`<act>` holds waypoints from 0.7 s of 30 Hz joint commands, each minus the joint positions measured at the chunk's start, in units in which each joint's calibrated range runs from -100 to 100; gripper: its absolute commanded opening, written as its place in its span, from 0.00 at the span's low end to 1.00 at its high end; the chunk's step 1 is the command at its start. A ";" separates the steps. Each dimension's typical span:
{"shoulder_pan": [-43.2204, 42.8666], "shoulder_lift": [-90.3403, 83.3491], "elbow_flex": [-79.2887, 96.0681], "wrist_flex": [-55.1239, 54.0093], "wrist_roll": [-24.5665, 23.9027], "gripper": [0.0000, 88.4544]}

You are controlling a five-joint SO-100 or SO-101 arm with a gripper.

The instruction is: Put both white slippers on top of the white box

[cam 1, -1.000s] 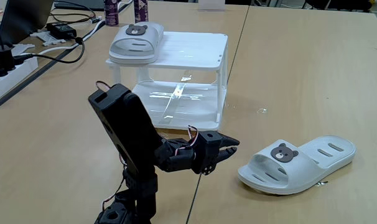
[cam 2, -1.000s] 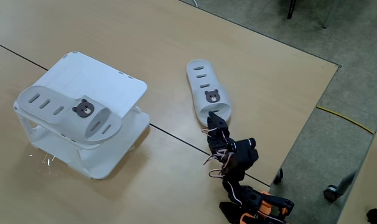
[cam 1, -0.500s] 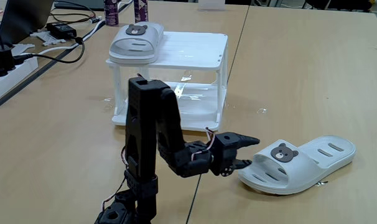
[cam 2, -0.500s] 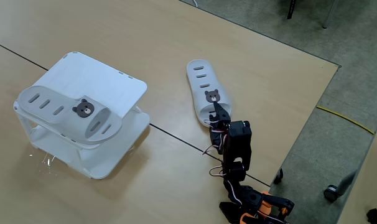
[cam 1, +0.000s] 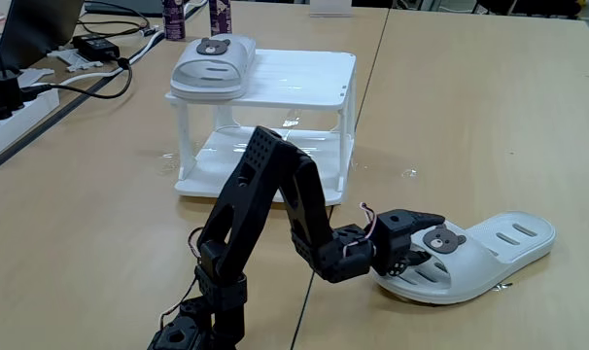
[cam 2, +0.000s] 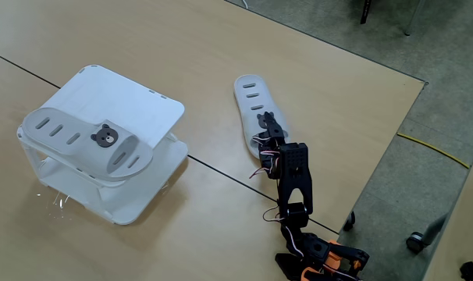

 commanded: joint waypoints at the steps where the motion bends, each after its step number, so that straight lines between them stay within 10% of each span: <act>1: 0.36 3.00 -10.94 -0.72 0.42 0.32; 7: 0.44 7.04 -16.89 -0.54 0.42 0.31; 11: 0.44 7.12 -16.53 -0.46 0.42 0.01; 16: 1.35 4.85 -16.98 0.06 0.42 0.01; 21: 2.66 -10.46 -22.48 27.33 0.42 0.01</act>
